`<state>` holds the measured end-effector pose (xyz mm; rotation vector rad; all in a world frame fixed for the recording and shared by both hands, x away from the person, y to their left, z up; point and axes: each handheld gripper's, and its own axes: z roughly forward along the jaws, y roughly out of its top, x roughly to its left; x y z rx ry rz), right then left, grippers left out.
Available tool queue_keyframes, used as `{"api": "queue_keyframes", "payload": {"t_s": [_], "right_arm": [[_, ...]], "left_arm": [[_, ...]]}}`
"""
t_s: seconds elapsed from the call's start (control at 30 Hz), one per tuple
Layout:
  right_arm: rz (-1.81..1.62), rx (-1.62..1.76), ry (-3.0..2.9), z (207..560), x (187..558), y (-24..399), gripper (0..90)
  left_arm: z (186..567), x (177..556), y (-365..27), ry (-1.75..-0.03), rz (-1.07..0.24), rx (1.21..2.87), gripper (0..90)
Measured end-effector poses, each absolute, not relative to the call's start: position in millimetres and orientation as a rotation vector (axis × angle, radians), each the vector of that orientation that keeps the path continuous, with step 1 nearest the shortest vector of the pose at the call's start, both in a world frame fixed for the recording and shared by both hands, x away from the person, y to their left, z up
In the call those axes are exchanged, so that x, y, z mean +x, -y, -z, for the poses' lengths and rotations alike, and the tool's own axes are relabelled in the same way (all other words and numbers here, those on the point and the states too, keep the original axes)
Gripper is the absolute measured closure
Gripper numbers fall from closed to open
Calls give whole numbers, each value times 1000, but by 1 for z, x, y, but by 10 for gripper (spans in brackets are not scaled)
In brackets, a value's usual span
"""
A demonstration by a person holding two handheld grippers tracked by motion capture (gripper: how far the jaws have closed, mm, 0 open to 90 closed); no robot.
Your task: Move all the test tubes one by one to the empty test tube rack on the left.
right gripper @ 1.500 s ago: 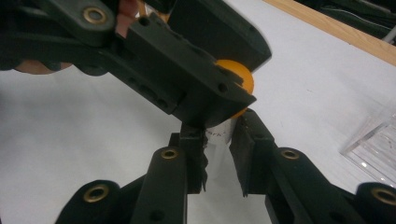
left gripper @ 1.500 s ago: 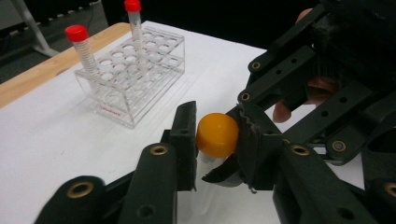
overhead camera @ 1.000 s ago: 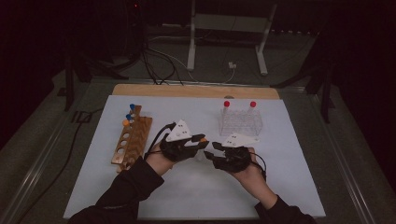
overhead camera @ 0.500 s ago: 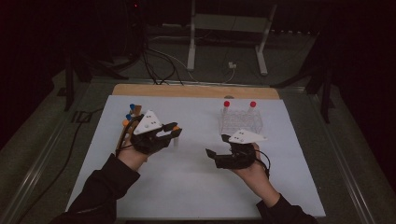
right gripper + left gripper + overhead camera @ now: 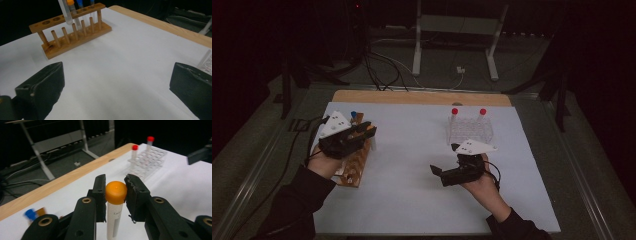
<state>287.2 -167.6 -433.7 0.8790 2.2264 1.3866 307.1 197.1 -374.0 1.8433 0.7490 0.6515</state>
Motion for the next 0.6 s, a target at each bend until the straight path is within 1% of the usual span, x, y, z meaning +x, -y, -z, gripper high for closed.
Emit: {"api": "queue_keyframes", "payload": {"t_s": [0.13,0.4,0.47,0.6], "right_arm": [[-1408,865,-2239,434,287,169,0],[-1405,859,-2241,433,287,170,0],[-1401,861,-2245,434,288,170,0],[-1407,864,-2246,434,288,171,0]], "left_arm": [[374,308,-214,-792,-667,1813,720],[376,311,-241,-870,-741,1769,720],[379,313,-246,-887,-780,1776,719],[389,318,-255,-929,-797,1769,720]]}}
